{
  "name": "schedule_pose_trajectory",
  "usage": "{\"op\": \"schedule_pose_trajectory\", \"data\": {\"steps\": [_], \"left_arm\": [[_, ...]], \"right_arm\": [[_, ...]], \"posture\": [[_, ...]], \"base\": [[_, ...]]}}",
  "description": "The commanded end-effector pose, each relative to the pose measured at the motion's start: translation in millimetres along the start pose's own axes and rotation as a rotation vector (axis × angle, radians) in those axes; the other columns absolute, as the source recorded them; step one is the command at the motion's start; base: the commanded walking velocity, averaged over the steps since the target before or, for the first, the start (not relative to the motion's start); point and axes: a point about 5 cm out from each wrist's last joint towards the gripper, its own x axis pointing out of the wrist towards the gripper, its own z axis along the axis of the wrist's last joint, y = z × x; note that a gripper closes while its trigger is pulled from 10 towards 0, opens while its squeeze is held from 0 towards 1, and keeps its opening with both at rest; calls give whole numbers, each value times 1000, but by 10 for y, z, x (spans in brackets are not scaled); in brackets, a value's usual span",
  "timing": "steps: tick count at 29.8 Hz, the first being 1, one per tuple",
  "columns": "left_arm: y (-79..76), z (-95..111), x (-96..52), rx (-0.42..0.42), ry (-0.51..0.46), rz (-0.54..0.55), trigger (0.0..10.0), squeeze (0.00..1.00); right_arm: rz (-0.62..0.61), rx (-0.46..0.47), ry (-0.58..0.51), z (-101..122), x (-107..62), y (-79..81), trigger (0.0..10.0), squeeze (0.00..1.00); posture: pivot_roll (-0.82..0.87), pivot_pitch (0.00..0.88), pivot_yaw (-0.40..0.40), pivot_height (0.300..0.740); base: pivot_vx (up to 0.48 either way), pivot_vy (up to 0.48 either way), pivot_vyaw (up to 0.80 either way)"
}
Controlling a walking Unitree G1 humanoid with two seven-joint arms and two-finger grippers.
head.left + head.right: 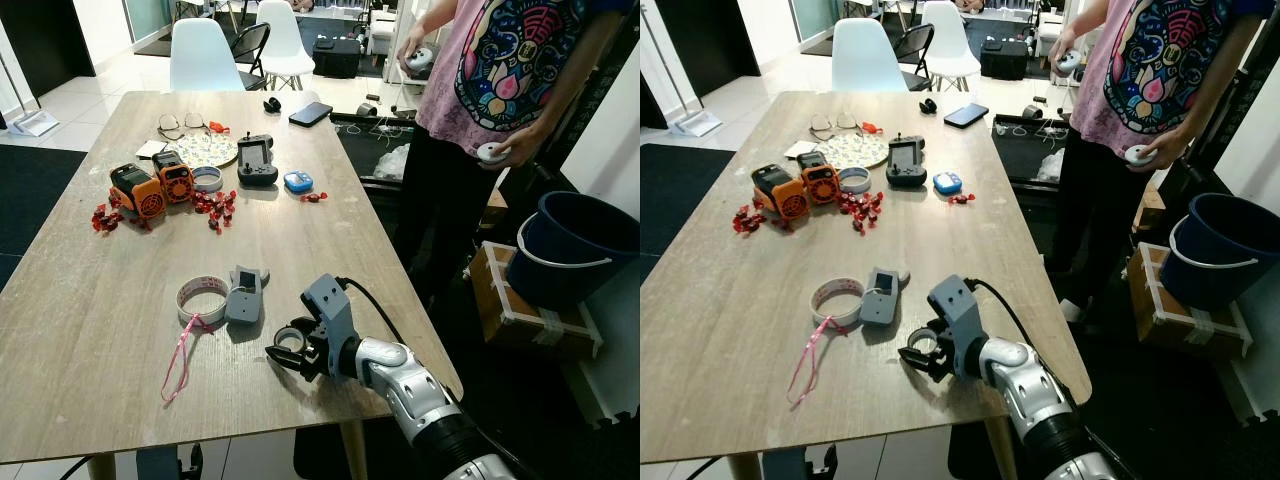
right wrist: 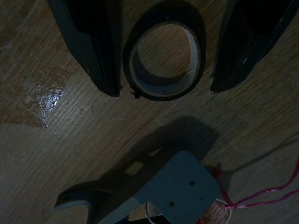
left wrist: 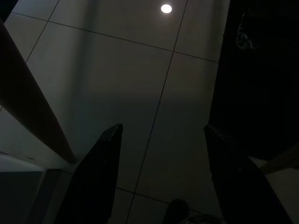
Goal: Hang keys on a hook
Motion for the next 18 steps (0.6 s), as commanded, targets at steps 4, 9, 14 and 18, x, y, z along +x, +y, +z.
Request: {"op": "schedule_pose_trajectory", "data": {"steps": [4,9,14,18], "left_arm": [[-21,16,4,-6,-13,-4,10000,0],[-29,14,4,-7,-12,-6,10000,0],[-32,15,6,-7,-12,-7,10000,0],[-32,16,6,-7,-12,-6,10000,0]], "right_arm": [[-1,108,149,-331,-41,13,10000,0],[-15,88,212,-391,-70,0,10000,0],[-20,72,232,-396,-80,-10,10000,0],[-29,-65,256,-393,-93,-36,10000,0]], "posture": [[80,71,-59,740],[78,71,-59,740],[79,71,-60,740],[78,71,-59,740]], "base": [[0,0,0],[0,0,0],[0,0,0],[0,0,0]]}}
